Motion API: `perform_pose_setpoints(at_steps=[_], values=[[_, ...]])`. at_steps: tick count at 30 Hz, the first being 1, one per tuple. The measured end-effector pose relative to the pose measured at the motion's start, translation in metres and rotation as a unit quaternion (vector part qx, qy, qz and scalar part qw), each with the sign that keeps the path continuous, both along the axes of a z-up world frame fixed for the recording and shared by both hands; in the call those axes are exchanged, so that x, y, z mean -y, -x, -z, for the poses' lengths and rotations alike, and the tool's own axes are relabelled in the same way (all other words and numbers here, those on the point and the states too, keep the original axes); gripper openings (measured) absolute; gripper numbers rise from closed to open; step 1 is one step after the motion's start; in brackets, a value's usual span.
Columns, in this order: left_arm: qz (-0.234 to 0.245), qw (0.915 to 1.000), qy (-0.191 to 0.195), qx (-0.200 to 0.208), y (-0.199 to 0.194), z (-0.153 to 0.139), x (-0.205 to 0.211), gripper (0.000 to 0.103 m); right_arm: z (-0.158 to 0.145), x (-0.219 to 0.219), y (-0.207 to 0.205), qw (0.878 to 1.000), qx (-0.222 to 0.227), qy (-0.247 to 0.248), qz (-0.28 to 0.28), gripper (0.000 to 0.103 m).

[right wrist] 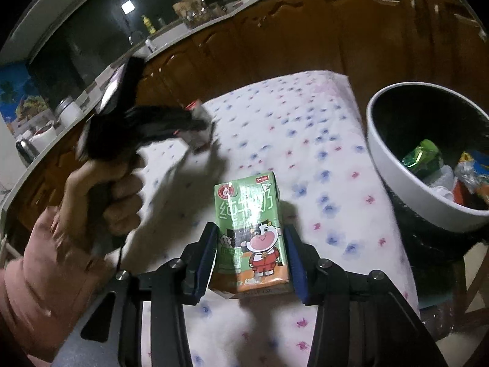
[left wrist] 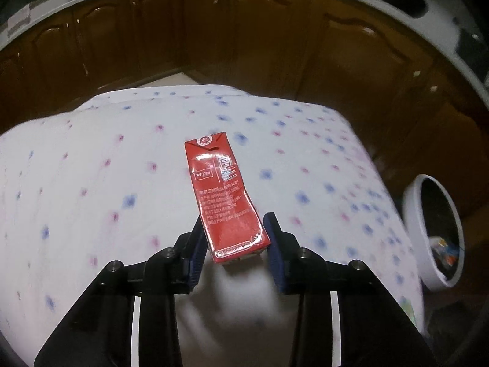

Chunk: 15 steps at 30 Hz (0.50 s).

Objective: Collect trash
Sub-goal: 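Grasp red milk carton with left tool while right tool grasps green milk carton, then carry both milk cartons over the bin and open both tools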

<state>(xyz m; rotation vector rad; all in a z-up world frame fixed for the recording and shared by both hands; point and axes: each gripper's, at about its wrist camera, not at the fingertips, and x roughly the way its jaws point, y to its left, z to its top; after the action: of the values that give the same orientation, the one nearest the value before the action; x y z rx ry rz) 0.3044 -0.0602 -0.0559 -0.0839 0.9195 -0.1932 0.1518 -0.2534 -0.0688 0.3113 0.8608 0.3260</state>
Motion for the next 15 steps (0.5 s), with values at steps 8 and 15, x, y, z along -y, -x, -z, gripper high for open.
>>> perform_pose_setpoints(at_steps=[8,15], values=[[0.083,0.996,0.029,0.015,0.078,-0.012,0.017,0.034,-0.004,0.014,0.011,0.999,0.008,-0.012,0.034,0.044],[0.116,0.9926,0.036,0.01,0.105,-0.012,0.03,0.034,-0.013,0.033,0.023,0.998,0.023,-0.024,0.062,0.044]])
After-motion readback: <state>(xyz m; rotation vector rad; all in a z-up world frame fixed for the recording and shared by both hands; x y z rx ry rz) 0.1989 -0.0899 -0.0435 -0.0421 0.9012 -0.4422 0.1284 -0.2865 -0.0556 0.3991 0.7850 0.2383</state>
